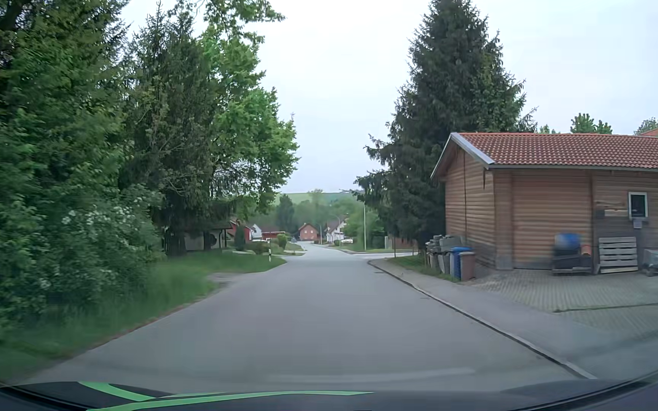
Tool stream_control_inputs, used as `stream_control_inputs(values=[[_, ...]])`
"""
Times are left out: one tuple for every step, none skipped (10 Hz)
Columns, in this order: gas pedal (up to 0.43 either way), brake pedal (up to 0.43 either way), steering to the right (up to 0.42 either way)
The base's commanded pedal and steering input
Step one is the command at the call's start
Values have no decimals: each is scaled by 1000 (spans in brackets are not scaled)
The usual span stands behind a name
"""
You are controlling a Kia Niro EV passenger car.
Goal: Follow the waypoints while adhering to traffic rules and regulations
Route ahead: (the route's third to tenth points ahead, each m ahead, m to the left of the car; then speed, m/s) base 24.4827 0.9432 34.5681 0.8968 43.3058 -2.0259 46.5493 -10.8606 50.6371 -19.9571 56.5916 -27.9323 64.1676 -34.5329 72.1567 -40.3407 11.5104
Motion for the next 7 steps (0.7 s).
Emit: stream_control_inputs(values=[[0,220,8],[0,226,8],[0,226,8],[0,232,8],[0,232,8],[0,238,8],[0,244,8]])
